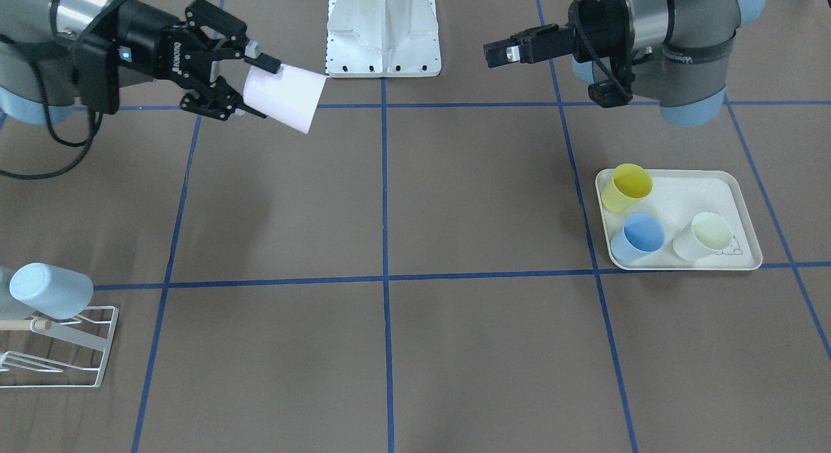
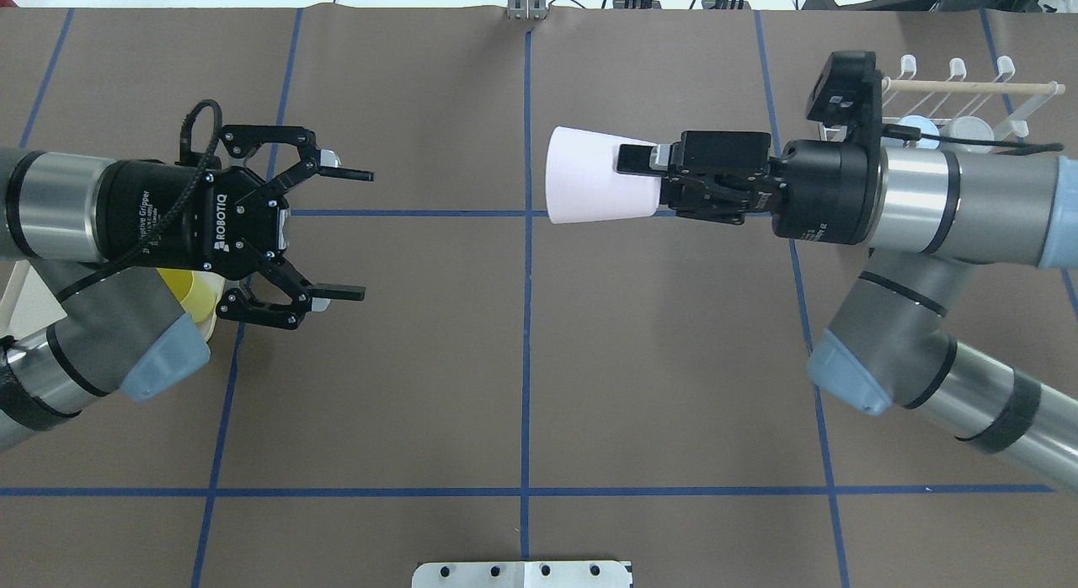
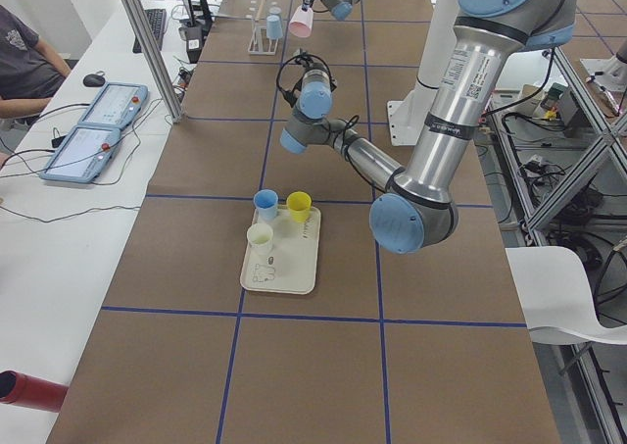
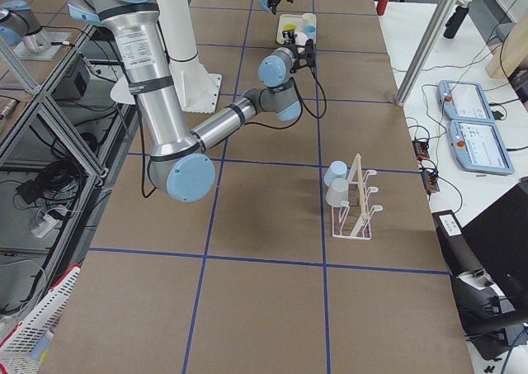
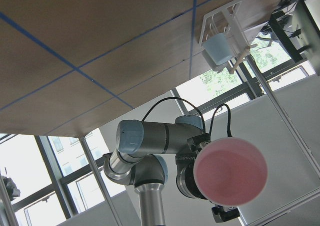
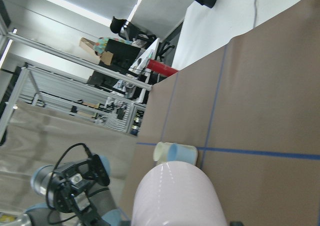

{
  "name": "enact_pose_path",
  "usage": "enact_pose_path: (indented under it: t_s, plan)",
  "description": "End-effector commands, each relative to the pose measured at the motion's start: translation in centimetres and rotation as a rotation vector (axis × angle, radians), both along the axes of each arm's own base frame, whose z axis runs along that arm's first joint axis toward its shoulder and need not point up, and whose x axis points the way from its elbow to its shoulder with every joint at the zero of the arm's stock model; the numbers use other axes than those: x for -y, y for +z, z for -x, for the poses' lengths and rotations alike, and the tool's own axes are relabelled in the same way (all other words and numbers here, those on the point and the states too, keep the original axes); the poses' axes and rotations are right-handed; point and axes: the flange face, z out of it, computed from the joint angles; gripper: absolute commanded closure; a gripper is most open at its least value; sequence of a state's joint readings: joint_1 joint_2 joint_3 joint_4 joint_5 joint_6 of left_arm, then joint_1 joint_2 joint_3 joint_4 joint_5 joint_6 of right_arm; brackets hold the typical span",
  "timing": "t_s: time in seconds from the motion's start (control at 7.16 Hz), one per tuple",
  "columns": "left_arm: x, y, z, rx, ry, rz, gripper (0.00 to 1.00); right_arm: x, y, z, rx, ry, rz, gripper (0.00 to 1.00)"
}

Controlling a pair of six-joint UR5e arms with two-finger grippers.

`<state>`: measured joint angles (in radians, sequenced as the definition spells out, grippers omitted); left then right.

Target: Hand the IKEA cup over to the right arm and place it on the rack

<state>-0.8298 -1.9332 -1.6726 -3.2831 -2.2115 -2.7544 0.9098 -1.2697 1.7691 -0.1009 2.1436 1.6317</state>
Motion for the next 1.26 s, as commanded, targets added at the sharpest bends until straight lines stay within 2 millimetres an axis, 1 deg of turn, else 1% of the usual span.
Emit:
enact_pose_path:
  t_s: [0.0, 0.14, 0.28, 0.42, 0.56, 0.7, 0.84, 0.98, 1.12]
  plan:
    - [4.0, 4.6, 3.1, 0.132, -0.163, -0.092, 0.0, 4.7, 4.3, -10.9, -0.295, 0.001, 0.027, 0.75]
    - [5.1, 5.3, 4.2, 0.223, -0.163, -0.168, 0.0, 5.5, 6.7, -14.5, -0.378, 0.033, 0.028, 0.75]
    - [6.7, 5.6, 5.8, 0.296, -0.213, -0.197, 0.0, 4.8, 10.6, -17.2, -0.432, 0.075, 0.036, 0.74]
    - [8.0, 6.1, 6.6, 0.358, -0.251, -0.223, 0.0, 3.3, 15.2, -19.6, -0.508, 0.116, 0.014, 0.74]
    - [9.2, 7.2, 7.8, 0.431, -0.296, -0.266, 0.0, 3.5, 17.3, -22.3, -0.588, 0.136, 0.006, 0.74]
    - [10.1, 8.0, 8.6, 0.493, -0.328, -0.312, 0.0, 3.6, 19.1, -23.7, -0.652, 0.136, 0.011, 0.74]
    - [11.1, 9.5, 11.2, 0.559, -0.381, -0.35, 0.0, 3.9, 20.8, -24.9, -0.726, 0.127, -0.002, 0.74]
    - [11.2, 11.9, 12.5, 0.635, -0.404, -0.418, 0.0, 4.4, 21.9, -26.3, -0.785, 0.114, 0.006, 0.73]
    - [11.7, 13.7, 13.6, 0.717, -0.411, -0.465, 0.0, 5.1, 23.1, -26.4, -0.862, 0.107, 0.026, 0.73]
